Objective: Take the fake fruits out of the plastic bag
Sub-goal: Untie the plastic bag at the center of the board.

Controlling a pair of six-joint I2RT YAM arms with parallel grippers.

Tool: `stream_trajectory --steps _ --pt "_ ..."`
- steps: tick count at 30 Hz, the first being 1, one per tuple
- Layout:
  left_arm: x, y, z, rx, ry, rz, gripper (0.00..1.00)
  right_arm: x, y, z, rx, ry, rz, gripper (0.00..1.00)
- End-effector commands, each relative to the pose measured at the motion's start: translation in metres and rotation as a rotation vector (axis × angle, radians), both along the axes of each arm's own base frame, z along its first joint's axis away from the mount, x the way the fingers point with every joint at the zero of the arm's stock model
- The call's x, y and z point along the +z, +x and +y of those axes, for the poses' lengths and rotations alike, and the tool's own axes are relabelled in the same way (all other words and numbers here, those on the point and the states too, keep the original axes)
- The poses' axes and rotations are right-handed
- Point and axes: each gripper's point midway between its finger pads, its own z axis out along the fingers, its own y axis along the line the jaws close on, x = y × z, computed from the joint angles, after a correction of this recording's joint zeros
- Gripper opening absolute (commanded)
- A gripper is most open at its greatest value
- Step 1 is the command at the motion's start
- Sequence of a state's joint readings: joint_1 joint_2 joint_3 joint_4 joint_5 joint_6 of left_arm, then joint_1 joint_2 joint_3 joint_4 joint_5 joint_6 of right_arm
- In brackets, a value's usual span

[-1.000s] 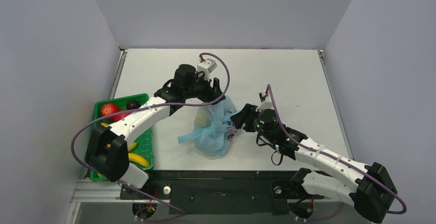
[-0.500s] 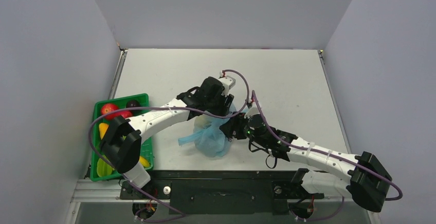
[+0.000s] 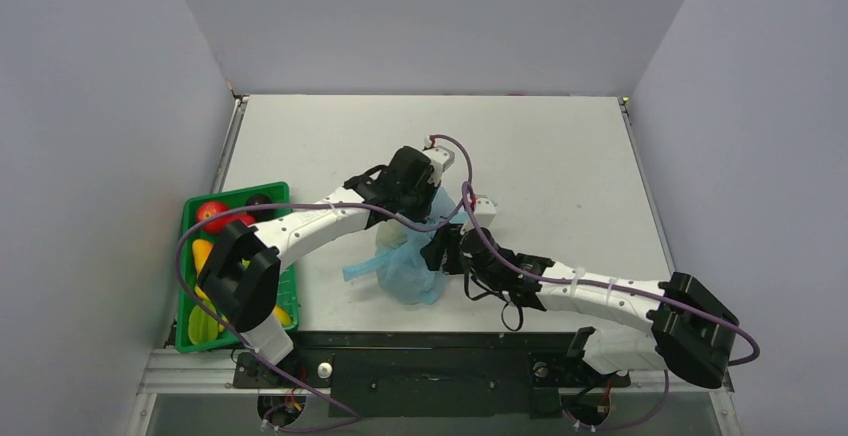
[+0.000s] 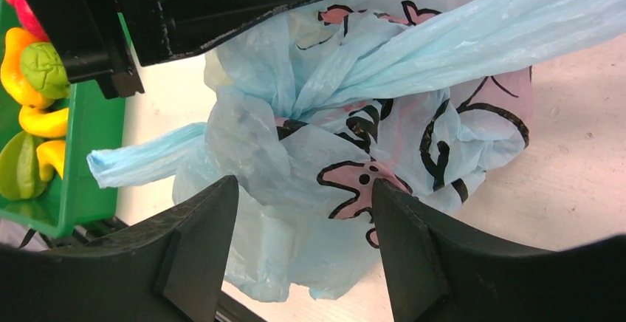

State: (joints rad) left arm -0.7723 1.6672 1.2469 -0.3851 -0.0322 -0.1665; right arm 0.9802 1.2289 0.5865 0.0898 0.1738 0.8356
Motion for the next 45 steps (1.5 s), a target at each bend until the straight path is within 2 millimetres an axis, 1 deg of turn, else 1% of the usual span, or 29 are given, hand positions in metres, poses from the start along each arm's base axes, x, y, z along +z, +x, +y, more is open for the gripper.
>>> stream_trajectory --steps 1,2,5,7,8,9,10,11,12,13,14,16,21,23,24,27,30,32,34,36,37,38,39,40,41,42,43,44,45 --pt "0.037 0.007 -0.015 -0.046 -0.109 -0.057 0.00 0.038 0.020 0.018 -0.058 0.014 -0.120 0.63" --pt "0.038 0.007 -0.016 -0.051 -0.119 -0.059 0.00 0.039 0.021 0.018 -0.064 0.006 -0.124 0.66" --pt "0.039 0.006 -0.018 -0.060 -0.132 -0.055 0.00 0.039 0.031 0.017 -0.126 -0.055 -0.143 0.68" --pt "0.040 0.006 -0.018 -0.059 -0.132 -0.058 0.00 0.037 0.039 0.016 -0.159 -0.086 -0.160 0.62" --pt "0.041 0.007 -0.017 -0.055 -0.132 -0.064 0.00 0.037 0.041 0.016 -0.159 -0.100 -0.170 0.54" --pt "0.042 0.009 -0.014 -0.043 -0.125 -0.073 0.00 0.034 0.042 0.018 -0.156 -0.106 -0.172 0.49" --pt "0.045 0.012 -0.011 -0.032 -0.125 -0.082 0.00 0.032 0.042 0.019 -0.145 -0.111 -0.173 0.37" --pt "0.046 0.016 -0.007 -0.015 -0.123 -0.089 0.00 0.029 0.041 0.021 -0.136 -0.115 -0.171 0.31" --pt "0.050 0.020 -0.002 0.003 -0.131 -0.097 0.00 0.027 0.040 0.023 -0.118 -0.117 -0.171 0.21" --pt "0.051 0.021 0.000 0.013 -0.140 -0.095 0.00 0.024 0.039 0.025 -0.109 -0.120 -0.170 0.17" --pt "0.055 0.027 0.006 0.034 -0.150 -0.102 0.00 0.023 0.036 0.026 -0.092 -0.121 -0.168 0.09" --pt "0.059 0.036 0.016 0.071 -0.163 -0.106 0.00 0.019 0.032 0.027 -0.076 -0.128 -0.170 0.00" --pt "0.064 0.059 0.048 0.181 -0.177 -0.117 0.00 0.009 0.013 0.015 -0.039 -0.160 -0.174 0.00" --pt "0.063 0.067 0.060 0.221 -0.182 -0.111 0.00 0.004 0.003 0.006 -0.035 -0.163 -0.176 0.00" --pt "0.062 0.070 0.063 0.234 -0.183 -0.105 0.00 -0.003 -0.005 -0.004 -0.043 -0.165 -0.172 0.00" --pt "0.062 0.080 0.078 0.278 -0.193 -0.094 0.00 -0.019 -0.018 -0.024 -0.080 -0.139 -0.150 0.00" --pt "0.065 0.085 0.086 0.299 -0.229 -0.081 0.00 -0.040 -0.034 -0.045 -0.102 -0.120 -0.106 0.00" --pt "0.067 0.086 0.085 0.280 -0.271 -0.057 0.00 -0.044 -0.039 -0.054 -0.105 -0.127 -0.094 0.00" --pt "0.067 0.087 0.085 0.272 -0.286 -0.044 0.00 -0.040 -0.040 -0.058 -0.105 -0.138 -0.103 0.00" --pt "0.065 0.086 0.083 0.260 -0.291 -0.035 0.00 -0.029 -0.038 -0.062 -0.106 -0.162 -0.125 0.00" --pt "0.065 0.085 0.082 0.257 -0.292 -0.032 0.00 -0.018 -0.034 -0.061 -0.106 -0.168 -0.149 0.00" --pt "0.065 0.085 0.081 0.252 -0.295 -0.031 0.00 -0.013 -0.033 -0.063 -0.103 -0.184 -0.158 0.00" --pt "0.065 0.084 0.081 0.248 -0.298 -0.030 0.00 -0.001 -0.030 -0.061 -0.100 -0.189 -0.186 0.00" --pt "0.066 0.083 0.079 0.241 -0.303 -0.029 0.00 0.002 -0.029 -0.062 -0.095 -0.207 -0.192 0.00" --pt "0.067 0.083 0.079 0.235 -0.306 -0.031 0.00 0.014 -0.026 -0.059 -0.091 -0.209 -0.216 0.00" --pt "0.067 0.083 0.078 0.229 -0.310 -0.031 0.00 0.017 -0.024 -0.060 -0.089 -0.229 -0.220 0.01" --pt "0.068 0.083 0.077 0.225 -0.309 -0.032 0.00 0.026 -0.022 -0.056 -0.079 -0.237 -0.237 0.02" --pt "0.068 0.082 0.076 0.219 -0.311 -0.032 0.00 0.029 -0.021 -0.056 -0.075 -0.250 -0.242 0.07" --pt "0.070 0.082 0.076 0.214 -0.313 -0.036 0.00 0.037 -0.019 -0.053 -0.065 -0.265 -0.256 0.09"
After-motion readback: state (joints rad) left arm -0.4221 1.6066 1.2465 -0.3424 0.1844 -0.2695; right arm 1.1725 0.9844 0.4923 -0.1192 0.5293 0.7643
